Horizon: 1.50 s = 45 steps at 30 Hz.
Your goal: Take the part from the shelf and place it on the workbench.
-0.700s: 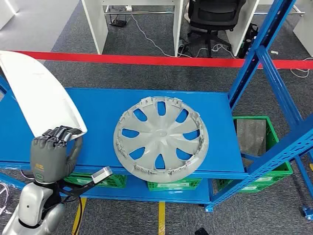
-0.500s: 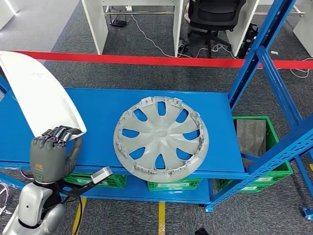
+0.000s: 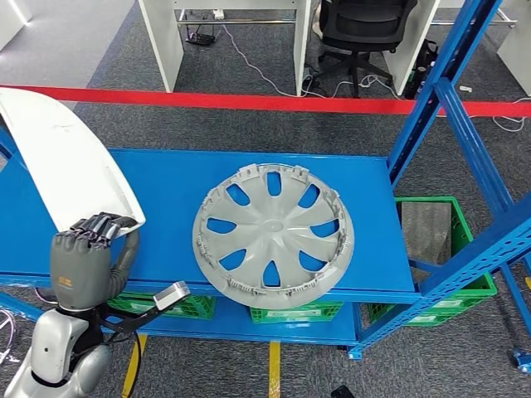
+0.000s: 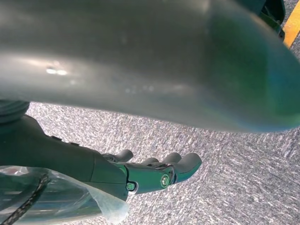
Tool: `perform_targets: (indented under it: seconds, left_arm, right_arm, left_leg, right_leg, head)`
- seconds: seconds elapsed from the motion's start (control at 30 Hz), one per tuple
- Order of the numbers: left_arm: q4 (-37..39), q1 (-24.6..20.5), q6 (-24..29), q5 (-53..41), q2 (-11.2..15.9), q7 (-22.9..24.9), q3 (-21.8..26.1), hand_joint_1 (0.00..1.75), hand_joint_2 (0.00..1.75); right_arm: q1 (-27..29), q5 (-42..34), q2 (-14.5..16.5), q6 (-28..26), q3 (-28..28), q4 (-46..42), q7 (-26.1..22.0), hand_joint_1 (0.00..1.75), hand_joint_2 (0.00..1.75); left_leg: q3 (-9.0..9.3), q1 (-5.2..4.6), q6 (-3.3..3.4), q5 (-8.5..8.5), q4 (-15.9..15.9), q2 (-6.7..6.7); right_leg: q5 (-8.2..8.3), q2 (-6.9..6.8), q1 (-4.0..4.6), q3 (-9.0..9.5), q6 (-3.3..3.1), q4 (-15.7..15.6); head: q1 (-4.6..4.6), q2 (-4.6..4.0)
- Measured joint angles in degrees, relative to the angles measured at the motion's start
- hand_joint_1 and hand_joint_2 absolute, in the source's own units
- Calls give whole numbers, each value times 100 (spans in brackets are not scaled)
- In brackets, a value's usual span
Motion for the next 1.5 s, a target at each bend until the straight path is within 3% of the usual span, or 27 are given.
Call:
perform_targets:
  seconds: [0.37,0.73,0.9,0.97,1.03,1.1,1.13,1.17,1.2,1.23,1.27,1.33,1.43,1.5]
  left_arm:
    - [60,4,-34,499,19,-42,-27,175,175]
    - [72,233,-69,712,207,31,11,175,175]
    - [72,380,-70,766,291,30,94,175,175]
    - [69,428,-70,772,312,27,125,175,175]
    - [68,458,-70,776,317,19,152,175,175]
    - [68,499,-77,778,317,4,170,175,175]
    - [68,525,-87,780,317,-5,178,175,175]
    - [68,549,-103,781,317,-16,187,175,175]
    - [68,566,-119,783,316,-28,196,175,175]
    - [68,575,-135,784,315,-38,202,175,175]
    - [68,580,-147,784,313,-46,207,175,175]
    - [68,579,-166,785,310,-54,220,175,175]
    - [68,585,-177,785,308,-60,250,175,175]
    - [68,593,-177,785,307,-62,262,175,175]
  right_arm:
    - [3,-20,0,-2,-2,0,-11,0,0]
    - [2,13,67,-68,-2,17,28,0,0]
    - [-1,38,120,-93,0,23,44,0,0]
    - [-5,45,134,-106,0,24,44,0,0]
    - [-8,48,139,-116,0,25,48,0,0]
    - [-2,48,140,-120,0,29,57,0,0]
    - [6,48,140,-121,0,32,62,0,0]
    - [15,48,140,-122,0,34,65,0,0]
    - [23,48,140,-123,0,36,67,0,0]
    - [26,48,139,-124,0,37,69,0,0]
    - [24,47,139,-126,0,37,69,0,0]
    - [12,45,139,-128,0,40,66,0,0]
    - [11,40,141,-128,0,48,60,0,0]
    - [11,36,149,-128,0,52,59,0,0]
  left_leg:
    - [0,0,0,0,0,0]
    - [-5,-18,18,-16,22,0]
    - [-16,-37,74,-30,52,0]
    - [6,-15,130,17,-11,3]
    - [24,21,184,66,-89,8]
    - [11,24,202,81,-101,8]
    - [4,21,205,83,-97,6]
    - [1,18,205,84,-92,3]
    - [-1,18,204,83,-82,-3]
    - [-2,20,199,81,-68,-10]
    - [-5,23,188,75,-48,-17]
    - [-41,13,130,76,-1,-32]
    - [-105,7,10,144,33,-50]
    - [-160,18,-62,45,120,-57]
  right_leg:
    - [0,0,0,0,0,0]
    - [4,0,-15,1,10,-6]
    - [14,-3,-34,13,73,-16]
    - [-13,8,-32,6,118,-7]
    - [-244,55,-23,-135,137,281]
    - [-613,106,-28,-476,148,1015]
    - [-725,117,-31,-646,155,1373]
    - [-726,123,-32,-750,161,1579]
    - [-609,124,-33,-752,163,1560]
    - [-403,124,-35,-652,161,1322]
    - [-180,127,-38,-482,153,932]
    - [65,153,-27,-161,128,299]
    - [100,178,-12,-102,74,104]
    - [160,162,-32,-140,-21,64]
  head:
    - [0,0]
    - [-1,0]
    - [-2,0]
    - [-1,0]
    - [15,0]
    - [28,0]
    - [28,0]
    - [27,0]
    - [28,0]
    - [30,0]
    - [31,0]
    - [29,0]
    - [25,0]
    - [14,0]
